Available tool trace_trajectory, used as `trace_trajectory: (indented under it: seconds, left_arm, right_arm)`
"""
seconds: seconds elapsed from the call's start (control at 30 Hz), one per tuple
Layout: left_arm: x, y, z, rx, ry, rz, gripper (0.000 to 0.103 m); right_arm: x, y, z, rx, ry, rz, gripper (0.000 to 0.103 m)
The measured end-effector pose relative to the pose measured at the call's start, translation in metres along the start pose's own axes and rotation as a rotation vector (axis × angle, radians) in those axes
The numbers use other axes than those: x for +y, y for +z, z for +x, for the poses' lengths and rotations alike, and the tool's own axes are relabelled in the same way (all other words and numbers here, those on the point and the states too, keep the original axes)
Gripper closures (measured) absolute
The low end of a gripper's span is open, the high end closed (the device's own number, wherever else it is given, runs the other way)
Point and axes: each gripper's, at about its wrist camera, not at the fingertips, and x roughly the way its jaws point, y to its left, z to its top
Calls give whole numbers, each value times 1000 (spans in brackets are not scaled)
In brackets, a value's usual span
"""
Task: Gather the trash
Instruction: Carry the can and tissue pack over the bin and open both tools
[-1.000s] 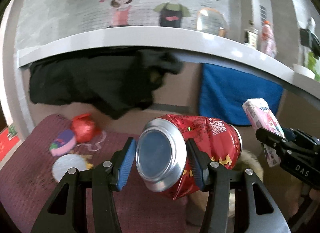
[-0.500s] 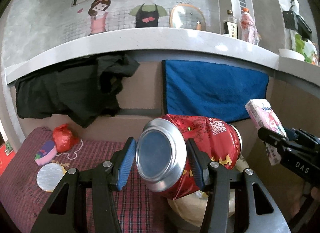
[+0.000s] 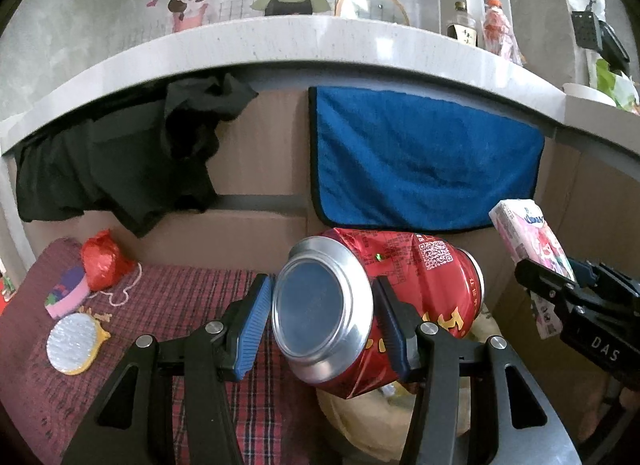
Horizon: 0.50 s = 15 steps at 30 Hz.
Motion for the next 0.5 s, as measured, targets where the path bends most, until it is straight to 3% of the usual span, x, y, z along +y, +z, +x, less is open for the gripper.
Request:
trace_trajectory:
  seconds: [0.5]
  left_arm:
    - [-6,-12,41,75,-36,-19,50]
  right_arm:
    - [-15,-7,35,54,9,42,55]
